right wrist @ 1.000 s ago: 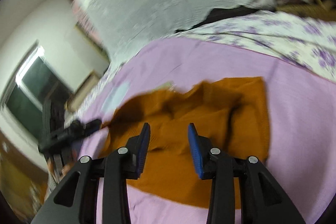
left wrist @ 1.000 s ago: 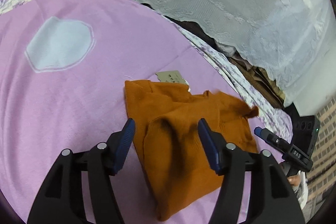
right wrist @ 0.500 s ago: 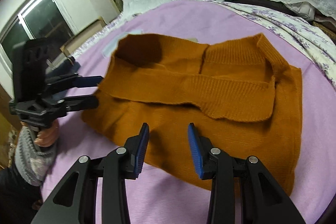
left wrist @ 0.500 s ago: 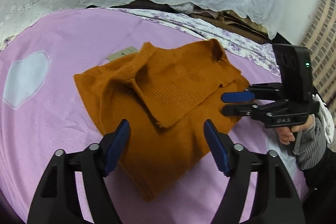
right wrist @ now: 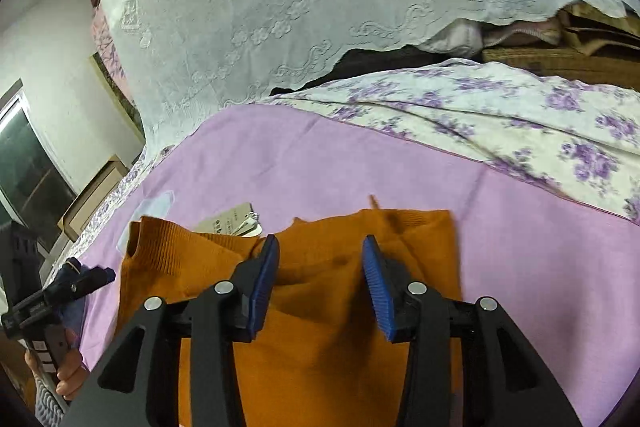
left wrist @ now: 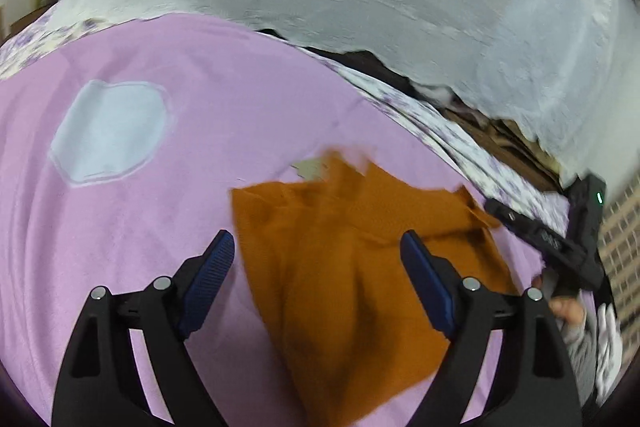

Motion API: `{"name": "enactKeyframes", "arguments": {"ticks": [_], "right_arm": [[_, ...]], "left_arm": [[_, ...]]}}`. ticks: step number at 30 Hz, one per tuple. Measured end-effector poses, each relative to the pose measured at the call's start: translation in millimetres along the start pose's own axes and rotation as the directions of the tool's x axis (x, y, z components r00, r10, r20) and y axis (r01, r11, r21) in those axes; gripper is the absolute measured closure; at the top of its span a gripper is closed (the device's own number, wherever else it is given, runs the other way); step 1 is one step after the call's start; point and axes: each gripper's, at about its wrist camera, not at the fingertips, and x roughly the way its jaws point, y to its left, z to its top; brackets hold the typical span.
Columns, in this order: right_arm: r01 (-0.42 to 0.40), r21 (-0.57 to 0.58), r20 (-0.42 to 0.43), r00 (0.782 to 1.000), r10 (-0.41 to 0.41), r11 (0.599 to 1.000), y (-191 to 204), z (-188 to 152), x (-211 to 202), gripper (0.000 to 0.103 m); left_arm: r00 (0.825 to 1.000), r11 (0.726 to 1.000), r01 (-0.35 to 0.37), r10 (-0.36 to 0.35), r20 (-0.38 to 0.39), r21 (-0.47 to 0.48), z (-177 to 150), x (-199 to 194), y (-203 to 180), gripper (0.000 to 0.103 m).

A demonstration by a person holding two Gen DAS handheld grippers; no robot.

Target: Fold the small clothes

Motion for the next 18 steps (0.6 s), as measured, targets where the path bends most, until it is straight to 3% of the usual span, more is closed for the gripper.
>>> {"name": "enactKeyframes", "arguments": {"ticks": [4, 5, 8, 9, 11, 12, 14, 16, 18], "right_arm": [[-0.052, -0.047, -0.03, 0.998, 0.051, 0.998, 11.6, -2.6, -2.1, 0.057], [-0.077, -0.072, -0.047, 0.996, 0.073, 0.994, 18.3, -3.4, -0.5, 0.057], [-0.151, -0.195, -0.144, 0.982, 0.124, 0.969, 45.4, -13.8, 5.4, 0.055], [-0.154, -0.243, -0.177, 0.978, 0.112, 0.958, 52.8, -17.7, 9.7, 0.054], [-0.11, -0.27, -0.173, 0.983, 0.065, 0.957, 56.4, -20.4, 11.1, 0.053], [-0.133, -0.258, -0.198, 0.977, 0.082, 0.957, 55.6, -21.2, 11.6, 0.053], [-0.14, -0.278, -0.248, 0.966, 0.069, 0.951, 58.0, -23.4, 18.7, 0.053], [-0.047, -0.279, -0.219, 0.976, -0.016, 0.959, 54.4, -19.6, 33.1, 0.053], [0.014, -0.175, -0.181, 0.982, -0.046, 0.984, 34.6, -9.4, 45.0, 0.055]], "left_arm": [[1.0, 0.984, -0.016, 0.017, -0.006, 0.179, -11.5, 5.4, -40.6, 0.019], [0.999, 0.979, -0.033, 0.035, -0.004, 0.202, -12.6, 9.0, -46.7, 0.014], [0.988, 0.962, -0.144, 0.152, -0.018, 0.233, -13.9, 32.6, -52.8, 0.011], [0.975, 0.955, -0.204, 0.217, -0.041, 0.218, -12.9, 45.6, -45.9, 0.011], [0.954, 0.951, -0.268, 0.284, -0.099, 0.151, -8.8, 62.6, -27.4, 0.011], [0.942, 0.954, -0.289, 0.299, -0.152, 0.082, -7.0, 72.0, -10.4, 0.007], [0.952, 0.968, -0.251, 0.244, -0.185, -0.013, -3.0, 73.4, 7.4, 0.006], [0.956, 0.967, -0.251, 0.239, -0.171, -0.047, -0.9, 68.8, 13.3, 0.005], [0.954, 0.965, -0.257, 0.245, -0.173, -0.05, -2.6, 70.1, 14.9, 0.005]]}}
